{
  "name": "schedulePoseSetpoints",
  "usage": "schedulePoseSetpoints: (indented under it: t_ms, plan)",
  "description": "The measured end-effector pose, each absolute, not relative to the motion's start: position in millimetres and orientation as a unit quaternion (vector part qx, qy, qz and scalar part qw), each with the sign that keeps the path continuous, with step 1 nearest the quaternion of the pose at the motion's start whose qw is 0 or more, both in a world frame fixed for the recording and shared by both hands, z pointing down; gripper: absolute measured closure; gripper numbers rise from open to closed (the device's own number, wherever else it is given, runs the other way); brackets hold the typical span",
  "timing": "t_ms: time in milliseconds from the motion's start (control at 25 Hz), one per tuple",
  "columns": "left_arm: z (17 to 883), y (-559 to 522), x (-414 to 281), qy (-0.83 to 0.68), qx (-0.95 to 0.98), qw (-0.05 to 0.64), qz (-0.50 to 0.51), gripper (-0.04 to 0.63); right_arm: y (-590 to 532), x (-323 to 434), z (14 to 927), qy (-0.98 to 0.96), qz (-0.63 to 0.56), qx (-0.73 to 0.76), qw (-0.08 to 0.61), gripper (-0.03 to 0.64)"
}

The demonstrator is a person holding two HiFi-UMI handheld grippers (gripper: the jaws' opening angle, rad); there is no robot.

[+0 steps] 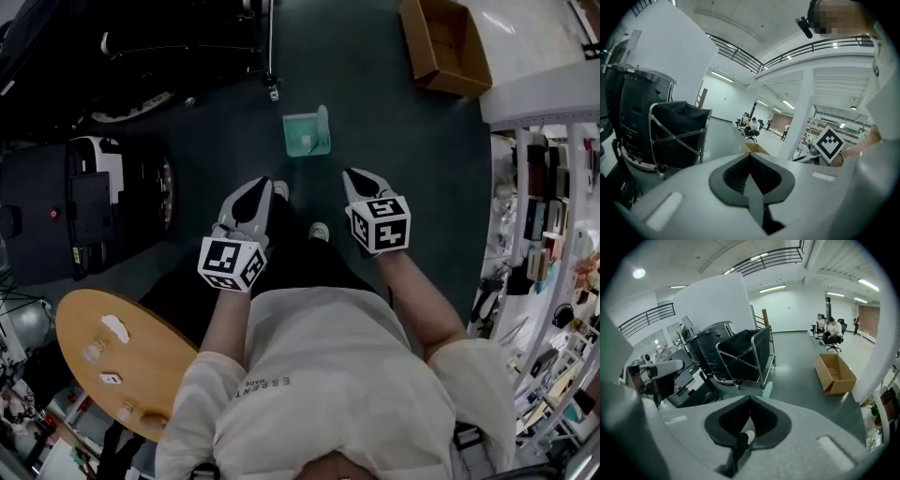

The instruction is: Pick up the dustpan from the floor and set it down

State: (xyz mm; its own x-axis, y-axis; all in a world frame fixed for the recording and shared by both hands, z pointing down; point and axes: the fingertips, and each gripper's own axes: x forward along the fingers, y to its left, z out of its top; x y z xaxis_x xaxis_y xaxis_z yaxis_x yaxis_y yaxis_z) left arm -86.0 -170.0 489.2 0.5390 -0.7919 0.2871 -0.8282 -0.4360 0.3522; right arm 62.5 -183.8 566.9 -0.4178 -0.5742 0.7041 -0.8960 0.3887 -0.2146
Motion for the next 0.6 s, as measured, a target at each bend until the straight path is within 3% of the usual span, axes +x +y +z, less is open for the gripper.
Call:
schedulePoseSetpoints:
  t_ms: [80,400,600]
  plan:
    - [499.5,-200.3,-91.6,-0.474,0.847,0.235,0.041,0.578,-209.1,56.1,581.8,-0.777,0.31,0.472,0.277,0.625]
    - [553.1,-295.7,-106.6,-0.452,0.844,0.284,0.058,0.578,-279.9,39.5,679.0,-0.717,0.383,0.477,0.335,0.442]
    - [589.0,-324.4,-116.5,-0.445,0.842,0.295,0.07,0.578,-307.3,36.9,740.0,-0.68,0.408,0.482,0.373,0.41]
